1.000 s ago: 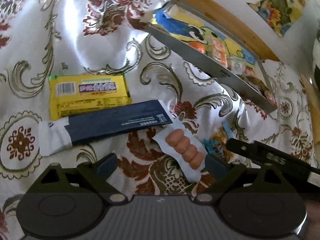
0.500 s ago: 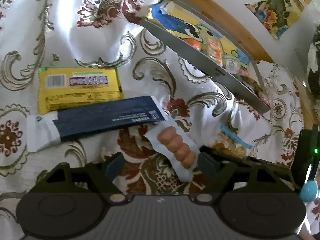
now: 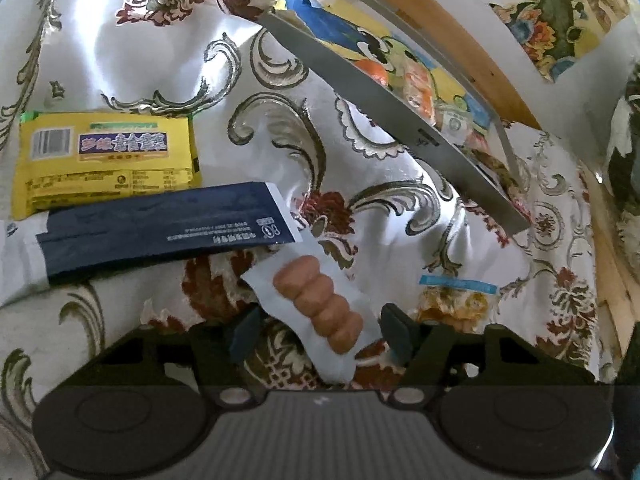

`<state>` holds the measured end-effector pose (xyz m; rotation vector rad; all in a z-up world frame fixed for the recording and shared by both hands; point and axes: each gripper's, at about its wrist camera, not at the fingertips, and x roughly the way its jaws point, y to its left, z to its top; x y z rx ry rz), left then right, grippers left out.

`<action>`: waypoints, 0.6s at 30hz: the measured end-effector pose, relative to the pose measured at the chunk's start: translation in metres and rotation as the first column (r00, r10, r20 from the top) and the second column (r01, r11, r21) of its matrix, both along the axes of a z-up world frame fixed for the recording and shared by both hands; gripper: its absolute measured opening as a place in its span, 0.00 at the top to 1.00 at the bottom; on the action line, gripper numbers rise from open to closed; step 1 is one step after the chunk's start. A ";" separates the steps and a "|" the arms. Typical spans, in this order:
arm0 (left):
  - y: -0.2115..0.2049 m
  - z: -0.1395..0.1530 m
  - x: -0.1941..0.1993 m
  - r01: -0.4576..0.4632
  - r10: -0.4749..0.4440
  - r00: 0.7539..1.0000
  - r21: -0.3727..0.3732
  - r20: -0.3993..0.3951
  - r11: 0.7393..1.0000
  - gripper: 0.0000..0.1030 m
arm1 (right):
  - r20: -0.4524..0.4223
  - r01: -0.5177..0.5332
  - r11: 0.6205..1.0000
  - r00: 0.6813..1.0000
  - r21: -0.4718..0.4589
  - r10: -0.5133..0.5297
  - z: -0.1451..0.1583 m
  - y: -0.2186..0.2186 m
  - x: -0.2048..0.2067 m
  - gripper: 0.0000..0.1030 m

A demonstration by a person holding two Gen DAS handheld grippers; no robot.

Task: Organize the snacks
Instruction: 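Grasp the sausage pack with the left gripper while the right grasps the clear snack bag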

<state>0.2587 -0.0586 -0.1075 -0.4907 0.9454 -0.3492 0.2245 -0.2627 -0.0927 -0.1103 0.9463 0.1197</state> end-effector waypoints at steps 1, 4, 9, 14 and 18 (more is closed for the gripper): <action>-0.002 -0.001 0.002 -0.006 0.006 1.000 0.013 -0.006 1.000 0.40 | 0.003 0.012 1.000 1.000 0.009 -0.012 -0.001 0.001 0.001 0.48; -0.004 -0.002 0.003 -0.019 0.019 1.000 0.041 -0.008 0.999 0.51 | 0.011 0.055 0.998 0.998 0.041 -0.055 -0.002 0.002 0.004 0.48; -0.001 -0.003 0.003 0.003 -0.003 1.000 -0.005 -0.008 1.000 0.72 | 0.026 0.055 0.998 0.998 0.043 -0.057 -0.002 0.006 0.006 0.48; -0.007 -0.001 0.001 0.032 -0.032 0.999 0.017 0.041 0.999 0.74 | 0.040 0.038 0.998 0.998 0.044 -0.040 -0.002 0.010 0.004 0.48; -0.004 -0.007 0.004 0.022 -0.022 0.999 -0.019 0.026 1.000 0.69 | 0.046 0.039 0.998 0.998 0.059 -0.041 -0.005 0.010 0.006 0.44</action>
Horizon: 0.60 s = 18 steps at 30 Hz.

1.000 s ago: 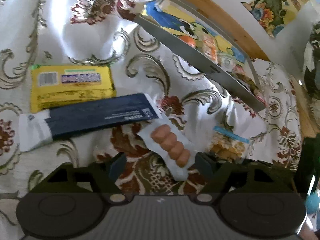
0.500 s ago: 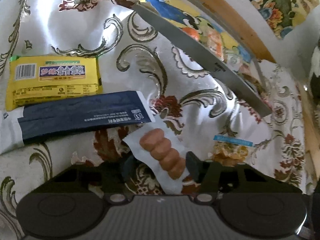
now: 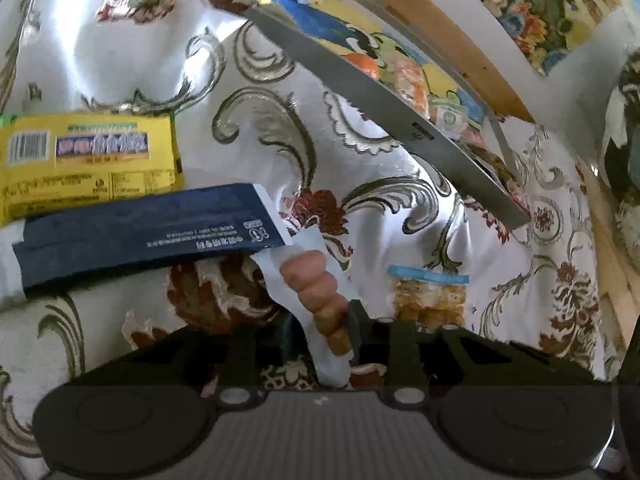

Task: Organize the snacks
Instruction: 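Grasp the sausage pack with the left gripper while the right grasps the clear snack bag, then carry the sausage pack and snack bag over the frog tray with both tools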

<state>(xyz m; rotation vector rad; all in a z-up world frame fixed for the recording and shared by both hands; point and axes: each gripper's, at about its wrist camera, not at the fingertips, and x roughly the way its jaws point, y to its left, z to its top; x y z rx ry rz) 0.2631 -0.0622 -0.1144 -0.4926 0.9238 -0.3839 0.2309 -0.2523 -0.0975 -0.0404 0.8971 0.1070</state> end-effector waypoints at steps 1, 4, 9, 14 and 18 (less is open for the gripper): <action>0.002 -0.002 0.002 -0.001 0.001 1.000 -0.015 -0.006 1.000 0.69 | 0.000 0.003 1.000 1.000 0.004 -0.003 -0.001 0.000 0.001 0.44; 0.003 -0.003 0.005 0.002 -0.002 1.000 -0.026 -0.010 1.000 0.68 | 0.001 0.005 1.000 1.000 -0.002 -0.005 -0.002 0.002 0.001 0.45; 0.001 -0.001 0.001 0.008 -0.008 1.000 -0.009 -0.001 1.000 0.77 | 0.005 -0.042 0.995 0.999 -0.090 0.043 -0.002 0.015 -0.005 0.50; -0.001 0.004 -0.008 -0.001 0.001 1.000 0.006 0.013 1.000 0.80 | 0.030 -0.090 0.983 0.995 -0.163 0.096 0.001 0.026 -0.015 0.56; 0.000 0.009 -0.019 -0.004 0.004 1.000 0.009 0.023 1.000 0.83 | 0.061 -0.137 0.966 0.986 -0.219 0.154 0.007 0.034 -0.027 0.72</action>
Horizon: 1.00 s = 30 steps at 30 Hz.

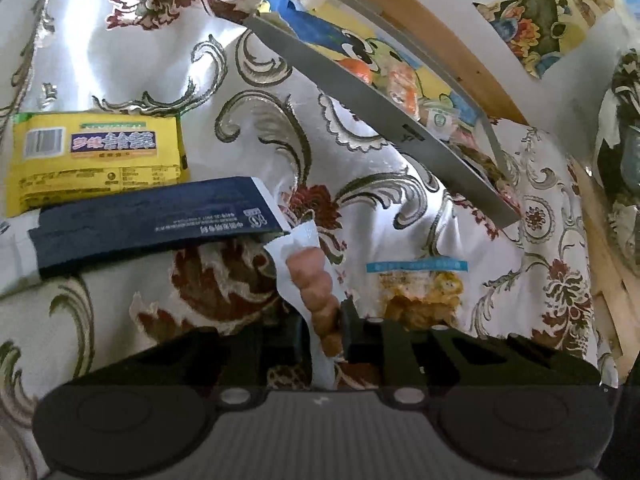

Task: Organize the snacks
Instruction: 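Carry the sausage pack and snack bag over the frog tray with both tools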

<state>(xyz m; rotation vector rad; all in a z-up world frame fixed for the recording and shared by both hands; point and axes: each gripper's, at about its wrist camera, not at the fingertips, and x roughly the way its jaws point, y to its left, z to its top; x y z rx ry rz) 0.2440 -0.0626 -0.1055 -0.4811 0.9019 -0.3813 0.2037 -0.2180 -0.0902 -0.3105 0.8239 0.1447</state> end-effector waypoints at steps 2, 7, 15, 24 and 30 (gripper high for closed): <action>0.000 0.004 -0.006 0.004 -0.004 1.000 0.001 0.009 1.000 0.84 | 0.015 -0.025 0.999 1.000 -0.026 0.026 0.003 0.004 -0.007 0.80; -0.004 0.012 -0.021 0.012 -0.014 0.999 0.043 0.049 0.999 0.85 | 0.040 -0.056 0.997 0.997 -0.057 0.058 0.006 0.009 -0.017 0.81; 0.006 0.021 -0.035 -0.010 0.008 0.997 0.027 0.073 1.000 0.85 | 0.093 -0.024 0.999 0.995 -0.025 0.027 0.020 0.005 -0.032 0.82; -0.001 0.043 -0.048 0.027 -0.035 0.979 0.044 0.199 0.999 0.85 | 0.251 0.011 0.999 0.968 0.036 -0.019 0.044 -0.003 -0.044 0.82; -0.005 0.052 -0.046 0.027 -0.035 0.973 0.040 0.229 0.999 0.85 | 0.354 0.049 0.997 0.933 0.067 -0.070 0.056 -0.014 -0.044 0.82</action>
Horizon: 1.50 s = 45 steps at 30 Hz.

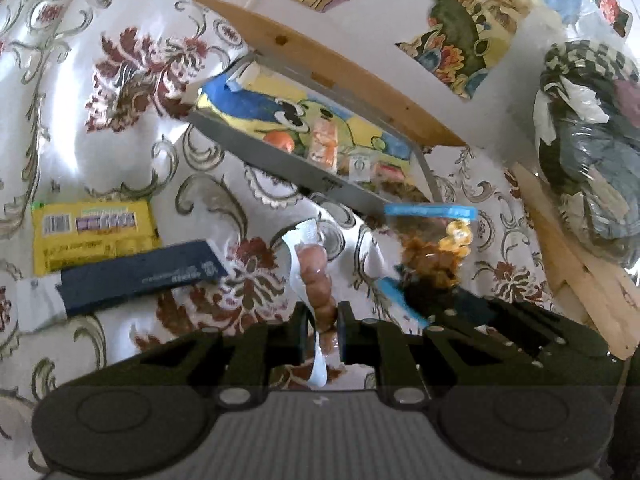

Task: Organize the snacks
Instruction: 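Carry the sausage pack and snack bag over the frog tray with both tools, then open both grippers to drop the sausage pack and snack bag into the tray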

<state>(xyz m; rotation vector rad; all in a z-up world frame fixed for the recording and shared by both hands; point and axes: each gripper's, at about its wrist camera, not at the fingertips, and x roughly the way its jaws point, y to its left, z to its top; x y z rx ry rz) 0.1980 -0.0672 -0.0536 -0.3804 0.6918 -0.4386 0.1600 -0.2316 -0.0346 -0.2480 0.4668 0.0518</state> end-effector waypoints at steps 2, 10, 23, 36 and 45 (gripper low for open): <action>-0.003 0.007 0.006 -0.008 0.008 1.000 0.006 0.013 1.000 0.85 | 0.032 0.015 1.000 0.999 0.023 -0.016 0.005 -0.006 0.003 0.82; -0.015 0.038 0.053 -0.060 0.061 0.997 -0.012 0.038 0.998 0.85 | 0.151 0.053 0.994 0.986 0.100 -0.068 0.021 -0.033 0.039 0.82; -0.088 0.085 0.158 -0.019 0.011 0.994 0.069 0.112 0.997 0.85 | 0.169 0.097 0.950 0.974 0.297 -0.152 0.037 -0.097 0.130 0.81; -0.130 0.073 0.222 -0.034 0.030 0.999 0.151 0.031 0.988 0.85 | -0.005 0.124 0.908 0.991 0.401 -0.133 0.013 -0.121 0.178 0.80; -0.143 0.069 0.228 -0.075 0.058 0.996 0.281 0.069 0.957 0.83 | 0.013 0.134 0.943 0.989 0.305 -0.145 0.010 -0.113 0.180 0.70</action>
